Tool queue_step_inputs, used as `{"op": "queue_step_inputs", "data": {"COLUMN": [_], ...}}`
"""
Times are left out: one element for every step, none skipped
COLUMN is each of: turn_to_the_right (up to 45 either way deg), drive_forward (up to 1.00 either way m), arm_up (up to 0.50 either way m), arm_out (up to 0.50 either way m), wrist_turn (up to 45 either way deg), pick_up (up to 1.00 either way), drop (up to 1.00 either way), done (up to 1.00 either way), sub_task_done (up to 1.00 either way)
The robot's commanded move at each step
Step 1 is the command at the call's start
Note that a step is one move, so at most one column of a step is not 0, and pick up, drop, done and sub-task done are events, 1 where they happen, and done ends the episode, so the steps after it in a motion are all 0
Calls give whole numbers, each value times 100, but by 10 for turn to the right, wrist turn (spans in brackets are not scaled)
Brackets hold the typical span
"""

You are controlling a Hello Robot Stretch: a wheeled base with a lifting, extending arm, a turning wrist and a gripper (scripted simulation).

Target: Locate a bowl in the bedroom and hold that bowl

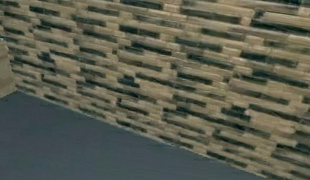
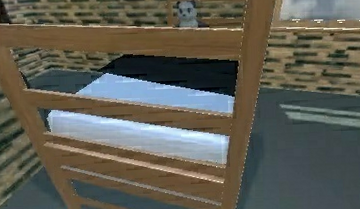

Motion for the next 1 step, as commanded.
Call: {"op": "queue_step_inputs", "data": {"turn_to_the_right": [0], "drive_forward": [35], "arm_up": [0], "arm_out": [0], "wrist_turn": [0], "pick_up": [0], "drop": [0], "done": [0], "sub_task_done": [0]}}
